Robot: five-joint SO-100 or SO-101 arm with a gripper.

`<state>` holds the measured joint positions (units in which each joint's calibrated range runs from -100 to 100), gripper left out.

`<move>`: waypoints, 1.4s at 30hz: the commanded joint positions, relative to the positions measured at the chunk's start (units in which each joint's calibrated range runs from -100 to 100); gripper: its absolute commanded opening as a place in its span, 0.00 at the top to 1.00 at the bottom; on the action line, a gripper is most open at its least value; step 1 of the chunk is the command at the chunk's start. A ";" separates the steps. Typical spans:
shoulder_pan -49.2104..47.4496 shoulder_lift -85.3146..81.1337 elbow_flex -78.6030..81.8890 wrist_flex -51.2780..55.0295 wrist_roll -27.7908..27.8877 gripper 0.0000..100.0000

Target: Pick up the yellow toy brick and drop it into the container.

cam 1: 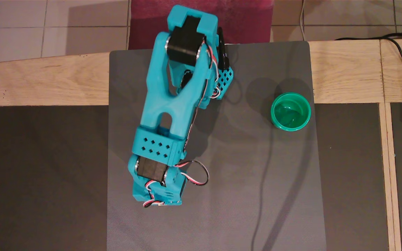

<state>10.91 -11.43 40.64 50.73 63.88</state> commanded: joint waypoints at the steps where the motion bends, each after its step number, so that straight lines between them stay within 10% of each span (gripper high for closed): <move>1: 1.04 0.72 -0.30 -2.17 0.42 1.00; 11: 3.13 1.31 -0.12 -3.59 2.82 0.77; 42: 4.06 1.48 1.05 -3.59 4.23 0.67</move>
<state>14.77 -9.82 42.00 47.56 67.90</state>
